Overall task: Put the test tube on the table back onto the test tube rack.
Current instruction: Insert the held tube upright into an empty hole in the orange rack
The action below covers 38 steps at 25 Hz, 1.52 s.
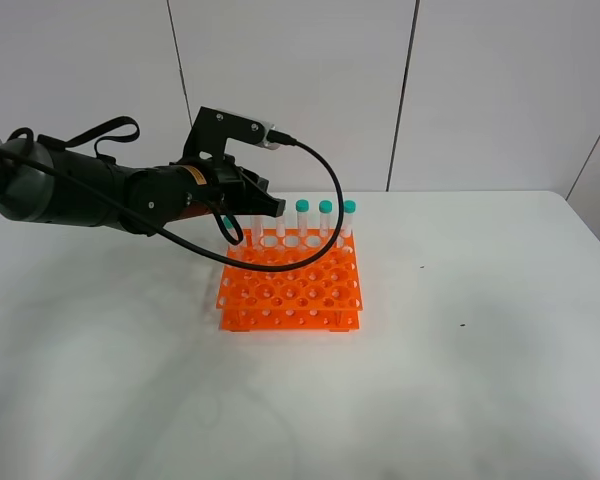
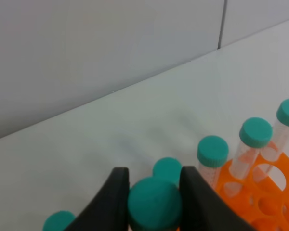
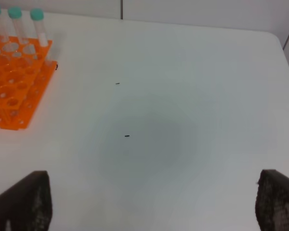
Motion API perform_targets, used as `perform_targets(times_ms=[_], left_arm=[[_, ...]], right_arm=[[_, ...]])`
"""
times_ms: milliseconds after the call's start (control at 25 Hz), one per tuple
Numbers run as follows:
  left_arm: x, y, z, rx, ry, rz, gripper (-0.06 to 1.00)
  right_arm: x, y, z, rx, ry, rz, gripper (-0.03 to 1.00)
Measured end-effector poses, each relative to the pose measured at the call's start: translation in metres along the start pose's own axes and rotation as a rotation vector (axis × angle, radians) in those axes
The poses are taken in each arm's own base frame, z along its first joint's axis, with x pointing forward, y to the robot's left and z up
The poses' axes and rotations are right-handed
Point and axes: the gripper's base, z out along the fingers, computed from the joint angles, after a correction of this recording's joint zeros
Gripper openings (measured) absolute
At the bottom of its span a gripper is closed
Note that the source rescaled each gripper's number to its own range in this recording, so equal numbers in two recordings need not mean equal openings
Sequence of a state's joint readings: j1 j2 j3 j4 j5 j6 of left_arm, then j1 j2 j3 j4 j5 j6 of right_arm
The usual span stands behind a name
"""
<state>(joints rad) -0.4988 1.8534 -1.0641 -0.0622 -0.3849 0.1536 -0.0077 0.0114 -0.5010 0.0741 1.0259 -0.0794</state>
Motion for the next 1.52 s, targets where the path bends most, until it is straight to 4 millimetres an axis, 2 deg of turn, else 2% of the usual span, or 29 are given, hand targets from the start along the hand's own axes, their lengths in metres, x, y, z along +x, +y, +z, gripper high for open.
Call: perform_targets(times_ms=[240,1320,1520], left_arm=[[0.011,-0.001,0.008,0.001,0.03,-0.028,0.02],[0.011,0.007,0.009,-0.019,0.014,-0.061,0.02],[0.023,0.007,0.018,-0.02,0.045,-0.07,0.02]], right_arm=[[0.0,0.0,0.0,0.0,0.0,0.0,0.92],[0.0,0.0,0.0,0.0,0.0,0.0,0.92],[0.0,0.0,0.0,0.0,0.0,0.0,0.92]])
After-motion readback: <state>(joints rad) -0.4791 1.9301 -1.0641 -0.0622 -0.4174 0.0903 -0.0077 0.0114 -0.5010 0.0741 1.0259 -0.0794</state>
